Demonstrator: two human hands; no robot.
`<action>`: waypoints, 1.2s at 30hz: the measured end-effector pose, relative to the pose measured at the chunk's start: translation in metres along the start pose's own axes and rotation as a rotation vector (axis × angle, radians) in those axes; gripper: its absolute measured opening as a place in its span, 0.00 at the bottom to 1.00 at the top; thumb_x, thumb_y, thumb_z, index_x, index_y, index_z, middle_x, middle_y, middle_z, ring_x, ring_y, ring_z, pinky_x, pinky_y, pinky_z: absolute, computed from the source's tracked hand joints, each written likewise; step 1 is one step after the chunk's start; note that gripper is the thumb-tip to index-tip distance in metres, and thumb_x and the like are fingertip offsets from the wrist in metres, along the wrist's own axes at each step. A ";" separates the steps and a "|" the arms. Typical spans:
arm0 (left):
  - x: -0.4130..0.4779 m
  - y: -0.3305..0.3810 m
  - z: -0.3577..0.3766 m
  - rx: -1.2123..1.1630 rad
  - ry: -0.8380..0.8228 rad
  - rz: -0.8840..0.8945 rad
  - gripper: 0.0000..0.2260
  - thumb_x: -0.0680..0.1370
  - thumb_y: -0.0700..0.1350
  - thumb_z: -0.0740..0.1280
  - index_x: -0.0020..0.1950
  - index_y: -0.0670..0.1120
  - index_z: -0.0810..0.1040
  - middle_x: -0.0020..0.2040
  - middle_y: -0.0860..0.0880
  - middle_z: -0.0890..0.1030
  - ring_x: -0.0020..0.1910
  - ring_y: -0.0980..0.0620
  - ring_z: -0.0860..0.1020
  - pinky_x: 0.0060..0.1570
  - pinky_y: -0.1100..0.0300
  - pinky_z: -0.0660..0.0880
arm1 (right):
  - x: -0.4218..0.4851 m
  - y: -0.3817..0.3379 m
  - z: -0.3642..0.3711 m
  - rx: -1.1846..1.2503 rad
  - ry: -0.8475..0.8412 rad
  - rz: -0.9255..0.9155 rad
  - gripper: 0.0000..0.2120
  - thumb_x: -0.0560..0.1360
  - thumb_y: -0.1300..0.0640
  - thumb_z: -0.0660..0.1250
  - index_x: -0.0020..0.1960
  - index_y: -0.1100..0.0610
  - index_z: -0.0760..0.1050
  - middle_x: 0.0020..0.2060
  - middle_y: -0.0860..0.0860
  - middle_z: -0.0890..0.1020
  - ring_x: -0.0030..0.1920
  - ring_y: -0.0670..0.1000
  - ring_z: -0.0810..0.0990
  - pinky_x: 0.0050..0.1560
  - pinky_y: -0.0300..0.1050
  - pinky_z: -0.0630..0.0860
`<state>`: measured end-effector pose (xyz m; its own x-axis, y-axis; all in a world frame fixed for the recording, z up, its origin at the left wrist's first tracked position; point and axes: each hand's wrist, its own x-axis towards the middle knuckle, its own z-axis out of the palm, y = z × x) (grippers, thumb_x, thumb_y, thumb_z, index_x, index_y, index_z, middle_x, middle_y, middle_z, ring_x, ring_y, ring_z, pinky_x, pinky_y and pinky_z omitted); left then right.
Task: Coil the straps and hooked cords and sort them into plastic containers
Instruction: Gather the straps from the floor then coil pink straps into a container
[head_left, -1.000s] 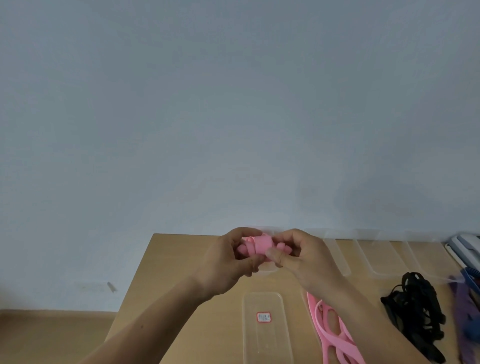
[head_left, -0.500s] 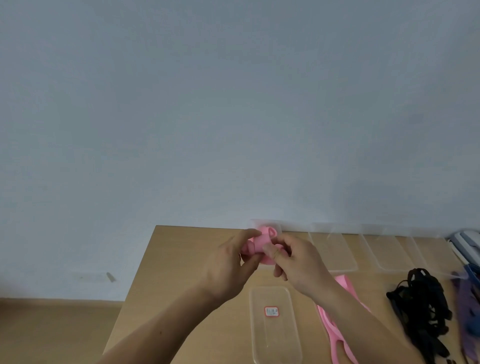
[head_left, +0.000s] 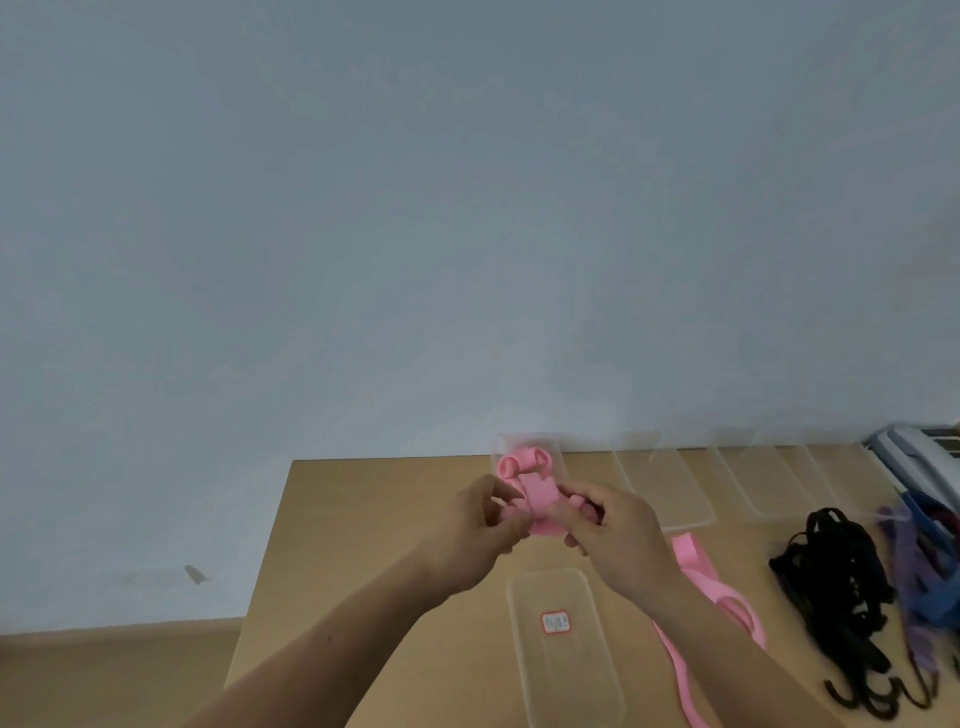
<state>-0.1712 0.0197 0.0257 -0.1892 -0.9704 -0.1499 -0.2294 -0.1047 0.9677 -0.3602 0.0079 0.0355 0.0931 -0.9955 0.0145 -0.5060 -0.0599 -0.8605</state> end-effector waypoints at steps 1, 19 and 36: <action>0.004 -0.002 0.003 0.005 0.007 -0.003 0.06 0.79 0.46 0.68 0.52 0.45 0.75 0.45 0.39 0.83 0.33 0.58 0.75 0.32 0.67 0.71 | 0.003 0.005 -0.001 -0.004 0.008 0.001 0.12 0.75 0.57 0.72 0.59 0.55 0.81 0.37 0.48 0.83 0.31 0.43 0.81 0.33 0.31 0.75; 0.089 -0.042 0.024 0.676 0.087 -0.109 0.14 0.76 0.53 0.68 0.60 0.52 0.78 0.58 0.57 0.79 0.60 0.56 0.73 0.55 0.61 0.70 | 0.091 0.096 0.005 -0.117 -0.205 -0.072 0.10 0.76 0.51 0.71 0.53 0.55 0.83 0.31 0.42 0.79 0.33 0.40 0.77 0.35 0.30 0.70; 0.118 -0.071 0.032 1.023 -0.056 -0.052 0.15 0.77 0.51 0.65 0.63 0.52 0.78 0.51 0.53 0.82 0.61 0.49 0.70 0.60 0.55 0.65 | 0.111 0.120 0.033 -0.509 -0.424 -0.005 0.18 0.78 0.36 0.60 0.40 0.49 0.74 0.32 0.45 0.77 0.35 0.48 0.76 0.30 0.41 0.65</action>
<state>-0.2083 -0.0800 -0.0671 -0.1946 -0.9556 -0.2213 -0.9378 0.1152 0.3275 -0.3823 -0.1071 -0.0825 0.3737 -0.8863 -0.2736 -0.8370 -0.1951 -0.5112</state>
